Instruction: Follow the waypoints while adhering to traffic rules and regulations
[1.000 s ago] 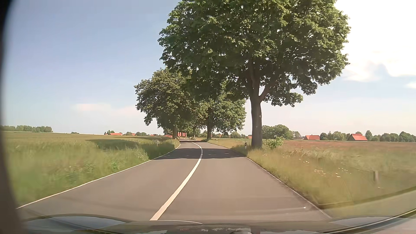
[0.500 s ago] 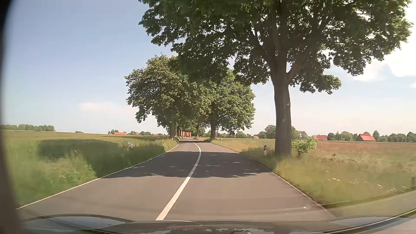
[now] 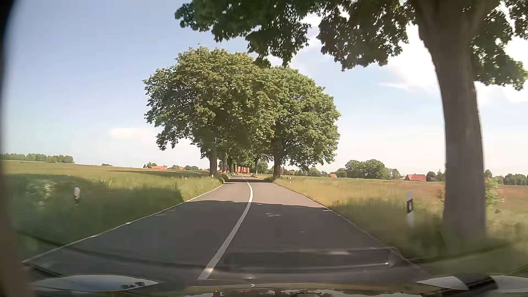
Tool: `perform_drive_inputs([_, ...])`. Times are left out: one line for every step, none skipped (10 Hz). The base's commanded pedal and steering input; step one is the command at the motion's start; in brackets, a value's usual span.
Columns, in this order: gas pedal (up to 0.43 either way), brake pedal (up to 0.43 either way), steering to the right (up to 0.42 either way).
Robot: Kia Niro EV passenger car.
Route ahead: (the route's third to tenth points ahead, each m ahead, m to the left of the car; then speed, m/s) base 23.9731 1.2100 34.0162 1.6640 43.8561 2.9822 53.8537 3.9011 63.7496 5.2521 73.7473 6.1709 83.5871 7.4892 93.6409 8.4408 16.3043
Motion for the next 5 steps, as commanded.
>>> perform_drive_inputs([0.067,0.0,-0.016])
perform_drive_inputs([0.067,0.0,-0.016])
perform_drive_inputs([0.067,0.0,-0.016])
perform_drive_inputs([0.079,0.0,-0.016])
perform_drive_inputs([0.079,0.0,-0.017])
